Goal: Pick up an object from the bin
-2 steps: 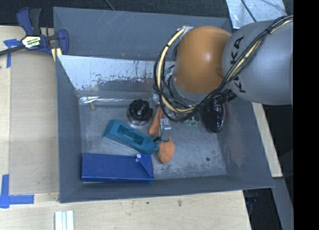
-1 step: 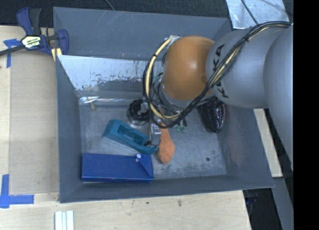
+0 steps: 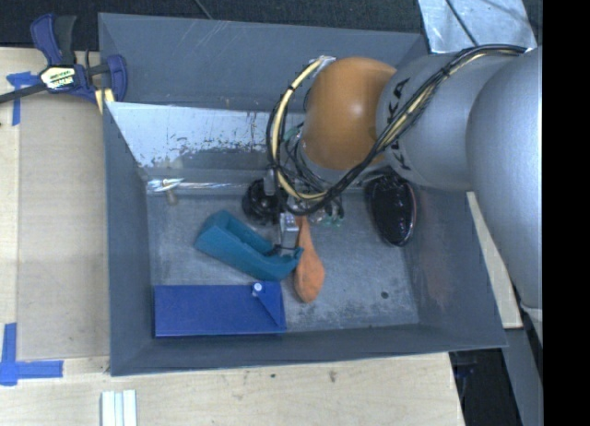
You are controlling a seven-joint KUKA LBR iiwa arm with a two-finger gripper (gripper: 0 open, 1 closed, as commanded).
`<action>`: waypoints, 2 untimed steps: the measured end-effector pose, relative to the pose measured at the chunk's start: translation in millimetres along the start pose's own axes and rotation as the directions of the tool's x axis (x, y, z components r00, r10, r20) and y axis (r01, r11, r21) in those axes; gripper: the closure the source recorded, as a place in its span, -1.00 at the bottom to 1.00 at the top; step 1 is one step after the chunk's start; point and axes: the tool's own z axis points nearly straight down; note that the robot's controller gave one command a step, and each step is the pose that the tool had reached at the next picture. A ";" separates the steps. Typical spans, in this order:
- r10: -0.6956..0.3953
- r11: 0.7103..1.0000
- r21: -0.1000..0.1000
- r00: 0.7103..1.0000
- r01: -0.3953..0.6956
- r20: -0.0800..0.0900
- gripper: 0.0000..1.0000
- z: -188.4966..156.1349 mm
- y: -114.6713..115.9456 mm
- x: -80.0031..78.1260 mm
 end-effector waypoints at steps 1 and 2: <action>0.119 0.993 0.007 0.993 -0.120 0.009 1.00 10.0 17.0 10.5; 0.120 0.993 0.006 0.993 -0.120 0.009 1.00 10.0 17.0 10.4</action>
Offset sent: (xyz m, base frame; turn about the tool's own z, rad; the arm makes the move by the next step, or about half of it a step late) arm 0.0000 0.0000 0.0000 0.0000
